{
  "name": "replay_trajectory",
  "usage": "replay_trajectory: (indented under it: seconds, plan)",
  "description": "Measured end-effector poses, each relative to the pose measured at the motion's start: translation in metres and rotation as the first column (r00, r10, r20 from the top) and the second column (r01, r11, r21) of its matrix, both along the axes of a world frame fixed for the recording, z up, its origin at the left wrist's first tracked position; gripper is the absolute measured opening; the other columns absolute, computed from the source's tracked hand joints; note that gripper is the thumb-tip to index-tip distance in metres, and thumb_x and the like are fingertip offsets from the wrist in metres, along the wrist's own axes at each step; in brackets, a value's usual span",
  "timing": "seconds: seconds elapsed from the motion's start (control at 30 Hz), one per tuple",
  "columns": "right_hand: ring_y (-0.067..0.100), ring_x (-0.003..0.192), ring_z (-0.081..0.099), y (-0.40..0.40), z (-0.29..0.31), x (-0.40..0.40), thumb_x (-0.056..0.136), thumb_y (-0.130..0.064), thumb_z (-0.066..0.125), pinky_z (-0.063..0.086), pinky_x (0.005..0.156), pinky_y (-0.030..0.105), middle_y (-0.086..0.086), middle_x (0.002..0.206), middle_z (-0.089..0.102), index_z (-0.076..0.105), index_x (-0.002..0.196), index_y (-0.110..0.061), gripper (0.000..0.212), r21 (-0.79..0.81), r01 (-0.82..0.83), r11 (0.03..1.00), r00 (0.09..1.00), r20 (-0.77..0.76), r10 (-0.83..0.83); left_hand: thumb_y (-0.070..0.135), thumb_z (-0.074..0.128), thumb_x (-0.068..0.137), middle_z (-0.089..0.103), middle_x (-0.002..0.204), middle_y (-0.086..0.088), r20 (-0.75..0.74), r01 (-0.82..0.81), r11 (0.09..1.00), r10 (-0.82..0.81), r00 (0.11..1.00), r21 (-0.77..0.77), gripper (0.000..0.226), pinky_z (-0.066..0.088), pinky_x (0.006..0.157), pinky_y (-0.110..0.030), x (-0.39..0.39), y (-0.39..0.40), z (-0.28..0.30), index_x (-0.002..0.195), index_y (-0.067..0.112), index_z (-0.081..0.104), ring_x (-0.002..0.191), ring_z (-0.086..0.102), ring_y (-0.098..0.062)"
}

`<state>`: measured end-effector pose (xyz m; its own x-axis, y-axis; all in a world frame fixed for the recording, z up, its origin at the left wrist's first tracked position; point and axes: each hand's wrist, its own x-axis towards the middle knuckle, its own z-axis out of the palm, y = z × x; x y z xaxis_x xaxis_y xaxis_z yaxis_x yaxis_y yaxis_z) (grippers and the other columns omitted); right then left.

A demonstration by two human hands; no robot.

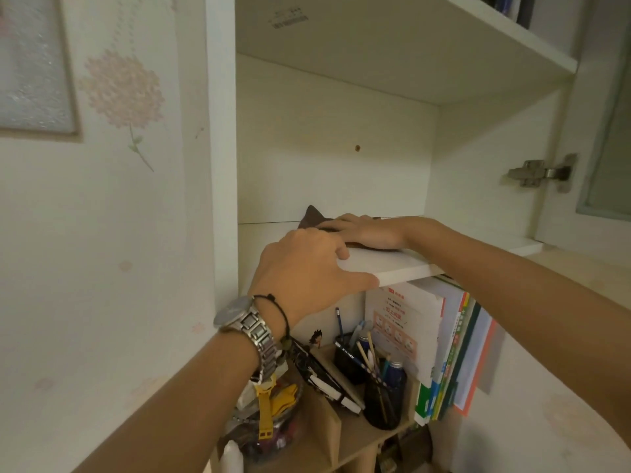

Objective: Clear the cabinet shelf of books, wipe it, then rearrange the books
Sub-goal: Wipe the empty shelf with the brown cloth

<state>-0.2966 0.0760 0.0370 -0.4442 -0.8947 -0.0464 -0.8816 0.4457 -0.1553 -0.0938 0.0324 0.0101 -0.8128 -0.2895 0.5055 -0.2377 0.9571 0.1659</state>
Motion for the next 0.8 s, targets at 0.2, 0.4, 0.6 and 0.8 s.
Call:
replay_trajectory:
  seconds: [0.2,0.4,0.6,0.8]
  plan:
    - [0.024,0.144,0.015,0.033,-0.003,0.019,0.098,-0.059,0.027,0.012,0.117,0.049,-0.008,0.155,0.021,0.02,0.148,-0.046,0.052,-0.053,-0.033,0.998,0.999,0.007,0.033,0.061,0.06,0.08,0.061,0.109,0.015,-0.094,0.066,0.997,-0.068,0.993,-0.029,0.032,0.032,0.06,-0.016,0.006,0.002,-0.003,0.101,0.037,0.064,0.089,0.048,-0.002]
    - [0.027,0.136,0.026,0.058,-0.009,0.031,0.077,-0.076,0.016,0.017,0.114,0.052,-0.006,0.149,0.029,0.023,0.143,-0.051,0.07,-0.053,-0.065,0.996,0.994,-0.085,0.061,0.049,0.062,0.084,0.064,0.098,0.018,-0.143,0.158,0.984,-0.168,0.975,-0.079,0.019,0.036,0.065,-0.015,0.012,0.008,-0.003,0.095,0.036,0.068,0.087,0.053,0.0]
    - [0.028,0.136,0.027,0.07,-0.014,0.042,0.094,-0.063,0.02,0.019,0.113,0.053,-0.004,0.15,0.029,0.023,0.145,-0.048,0.054,-0.082,-0.035,0.996,0.986,-0.164,0.021,0.043,0.061,0.087,0.066,0.09,0.019,-0.213,0.196,0.978,-0.205,0.955,-0.065,0.014,0.05,0.075,-0.025,0.03,0.016,0.0,0.093,0.036,0.071,0.088,0.06,-0.001]
    - [0.025,0.136,0.027,0.071,-0.014,0.051,0.1,-0.056,0.022,0.019,0.113,0.049,-0.006,0.149,0.03,0.023,0.144,-0.051,0.044,-0.112,-0.021,0.993,0.99,-0.138,0.006,0.034,0.06,0.085,0.07,0.086,0.007,-0.466,0.087,0.915,-0.28,0.839,-0.393,0.018,0.051,0.071,-0.034,0.07,0.008,0.003,0.088,0.022,0.073,0.087,0.062,-0.016]
